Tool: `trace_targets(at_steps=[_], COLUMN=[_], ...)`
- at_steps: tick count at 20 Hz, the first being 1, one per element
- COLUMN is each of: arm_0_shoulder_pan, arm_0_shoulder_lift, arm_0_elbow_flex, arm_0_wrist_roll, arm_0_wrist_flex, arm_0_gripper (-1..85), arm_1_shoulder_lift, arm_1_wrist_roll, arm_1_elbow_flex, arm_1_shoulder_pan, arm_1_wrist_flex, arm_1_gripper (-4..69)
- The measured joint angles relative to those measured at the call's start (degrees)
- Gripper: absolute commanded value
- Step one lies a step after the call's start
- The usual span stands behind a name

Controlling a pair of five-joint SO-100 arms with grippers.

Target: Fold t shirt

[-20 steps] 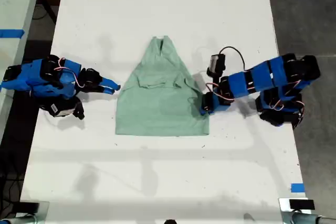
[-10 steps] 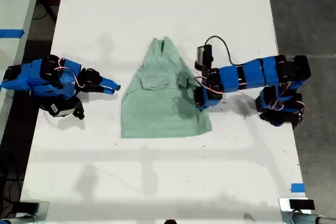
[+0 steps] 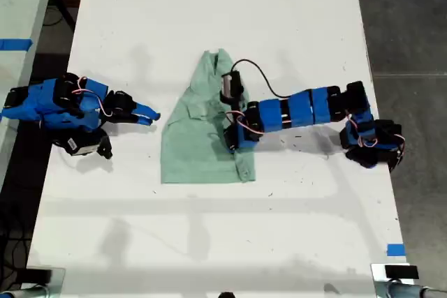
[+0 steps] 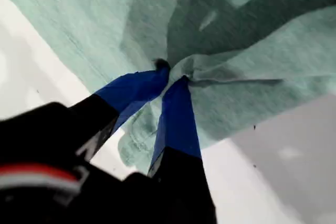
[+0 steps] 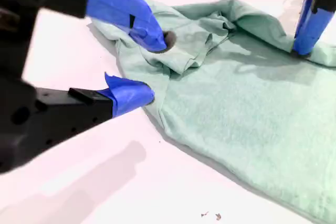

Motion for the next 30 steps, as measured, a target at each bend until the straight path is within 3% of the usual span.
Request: trace_targets(at_steps=[1,2,5,6,7,8,12,16,24,30], arm_0_shoulder_pan=[0.0,0.0,0.0,0.0,0.0,0.0,0.0,0.0,0.0,0.0], arm_0_shoulder_lift=[0.0,0.0,0.0,0.0,0.0,0.0,0.0,0.0,0.0,0.0], arm_0_elbow_flex=[0.0,0.0,0.0,0.0,0.0,0.0,0.0,0.0,0.0,0.0], arm_0_wrist_roll=[0.0,0.0,0.0,0.0,0.0,0.0,0.0,0.0,0.0,0.0], arm_0_wrist_flex=[0.0,0.0,0.0,0.0,0.0,0.0,0.0,0.0,0.0,0.0], arm_0_gripper=[12.4,12.4,12.4,12.4,12.4,12.4,12.4,12.4,12.4,12.4], arm_1_shoulder_lift=[-1.4,-2.4,-2.7,-2.7,-2.0,-0.4,15.9,38.0,75.0,97.0], arm_1_wrist_roll=[-0.4,-0.5,-0.5,-0.5,-0.5,-0.5,2.0,6.5,17.2,17.8], arm_1_elbow_flex=[-0.6,-1.6,-2.9,-3.5,-3.5,-3.5,1.0,20.9,67.1,94.6], arm_1_shoulder_pan=[0.0,0.0,0.1,0.1,0.1,0.1,0.6,1.3,1.3,1.1], arm_1_wrist_flex=[-0.6,-0.9,-0.3,0.8,2.0,4.0,14.9,17.1,8.3,-0.8], arm_1_gripper=[6.2,20.1,24.0,21.8,5.9,0.2,0.2,0.2,0.2,0.2])
